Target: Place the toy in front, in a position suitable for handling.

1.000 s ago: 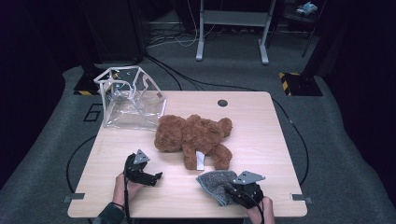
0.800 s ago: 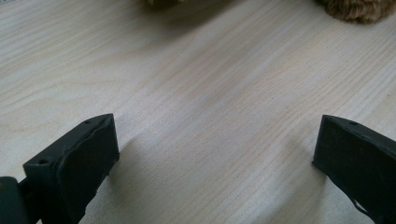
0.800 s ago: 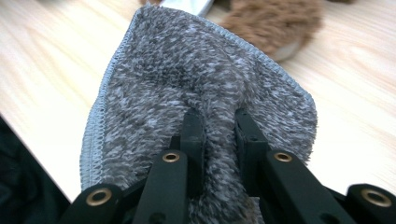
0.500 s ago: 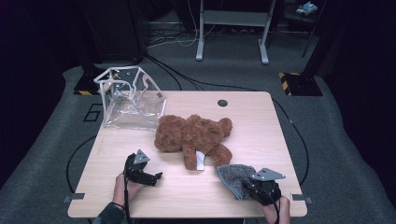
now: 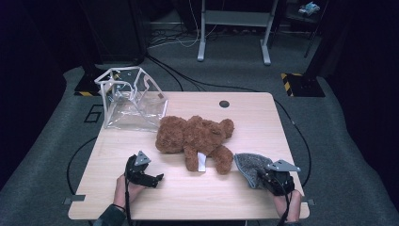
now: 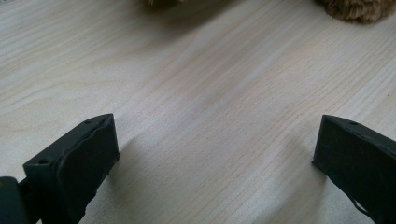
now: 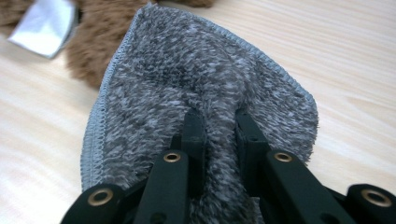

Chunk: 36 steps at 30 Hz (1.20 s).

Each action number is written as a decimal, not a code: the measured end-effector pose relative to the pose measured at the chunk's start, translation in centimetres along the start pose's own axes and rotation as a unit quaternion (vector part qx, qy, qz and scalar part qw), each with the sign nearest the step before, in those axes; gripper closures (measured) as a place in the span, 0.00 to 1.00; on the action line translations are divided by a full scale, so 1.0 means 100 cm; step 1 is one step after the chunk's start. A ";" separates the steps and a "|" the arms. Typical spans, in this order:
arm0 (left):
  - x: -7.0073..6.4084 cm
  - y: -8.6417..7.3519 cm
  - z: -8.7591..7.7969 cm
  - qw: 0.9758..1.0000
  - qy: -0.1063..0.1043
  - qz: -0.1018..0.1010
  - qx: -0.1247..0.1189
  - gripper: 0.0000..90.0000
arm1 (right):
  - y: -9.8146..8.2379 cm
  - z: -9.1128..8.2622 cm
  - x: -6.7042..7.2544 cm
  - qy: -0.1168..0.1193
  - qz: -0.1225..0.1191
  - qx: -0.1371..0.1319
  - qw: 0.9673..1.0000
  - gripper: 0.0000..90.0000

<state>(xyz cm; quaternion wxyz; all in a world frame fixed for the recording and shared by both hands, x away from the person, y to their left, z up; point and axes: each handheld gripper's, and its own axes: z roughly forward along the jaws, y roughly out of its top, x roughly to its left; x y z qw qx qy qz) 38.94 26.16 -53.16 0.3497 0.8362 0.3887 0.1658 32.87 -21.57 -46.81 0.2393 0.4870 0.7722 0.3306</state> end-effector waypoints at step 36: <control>0.000 0.000 0.000 1.000 0.001 0.002 0.000 0.00 | 0.041 0.066 -0.056 -0.076 0.056 0.045 0.995 0.84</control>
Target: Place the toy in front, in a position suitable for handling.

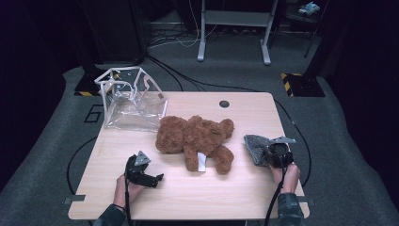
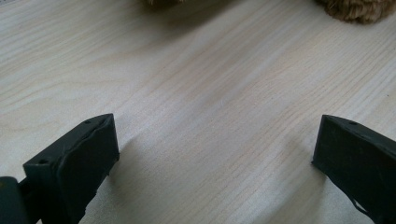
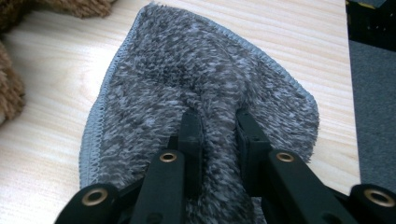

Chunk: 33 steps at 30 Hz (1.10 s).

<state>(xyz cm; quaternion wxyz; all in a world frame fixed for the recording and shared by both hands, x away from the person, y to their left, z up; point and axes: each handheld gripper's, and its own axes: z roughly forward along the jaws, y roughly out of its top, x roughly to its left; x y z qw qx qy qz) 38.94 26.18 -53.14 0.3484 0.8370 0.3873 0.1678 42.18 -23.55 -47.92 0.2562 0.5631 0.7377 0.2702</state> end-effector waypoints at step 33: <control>0.021 0.031 -0.022 0.998 -0.030 -0.044 -0.038 0.00 | 0.020 -0.019 0.040 0.113 -0.010 -0.033 0.993 0.13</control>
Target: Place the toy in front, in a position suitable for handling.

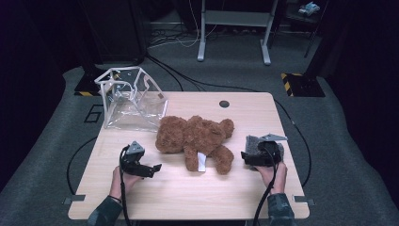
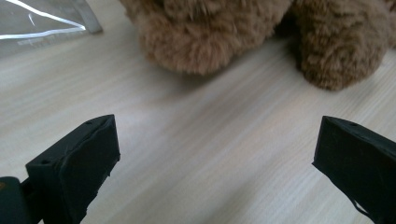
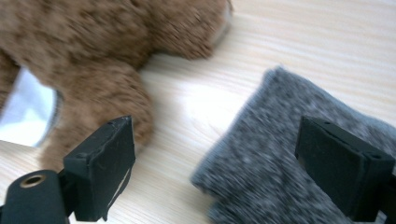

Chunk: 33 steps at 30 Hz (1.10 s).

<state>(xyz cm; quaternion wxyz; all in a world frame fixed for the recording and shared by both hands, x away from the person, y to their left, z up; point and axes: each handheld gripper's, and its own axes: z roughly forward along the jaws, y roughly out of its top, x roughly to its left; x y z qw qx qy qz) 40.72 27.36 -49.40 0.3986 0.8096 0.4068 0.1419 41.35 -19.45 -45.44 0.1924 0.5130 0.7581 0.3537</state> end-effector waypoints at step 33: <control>0.013 0.070 0.041 1.000 -0.015 -0.005 -0.020 0.05 | 0.089 0.045 0.080 0.061 -0.083 -0.006 0.995 0.11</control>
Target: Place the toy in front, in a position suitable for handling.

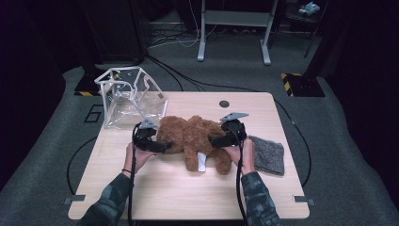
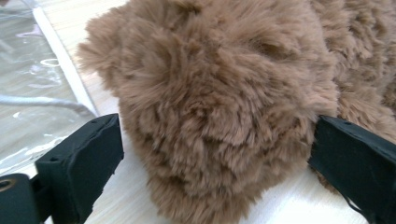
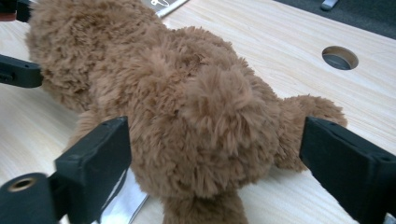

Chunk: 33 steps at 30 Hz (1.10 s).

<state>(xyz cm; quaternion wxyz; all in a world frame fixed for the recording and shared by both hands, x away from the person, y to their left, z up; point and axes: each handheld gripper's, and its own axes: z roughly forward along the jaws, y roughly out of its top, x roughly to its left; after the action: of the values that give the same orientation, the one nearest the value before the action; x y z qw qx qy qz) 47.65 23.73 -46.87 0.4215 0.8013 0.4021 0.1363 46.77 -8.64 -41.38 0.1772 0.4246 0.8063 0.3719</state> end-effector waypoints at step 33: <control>-0.004 -0.001 0.012 1.000 -0.010 0.007 -0.017 0.65 | -0.002 0.031 -0.007 0.023 0.007 0.014 1.000 0.86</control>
<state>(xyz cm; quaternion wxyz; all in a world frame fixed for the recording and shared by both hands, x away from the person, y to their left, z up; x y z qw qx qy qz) 48.07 22.78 -47.61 0.4380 0.7981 0.3899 0.1384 48.93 -7.85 -43.59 0.1499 0.4242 0.8122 0.3714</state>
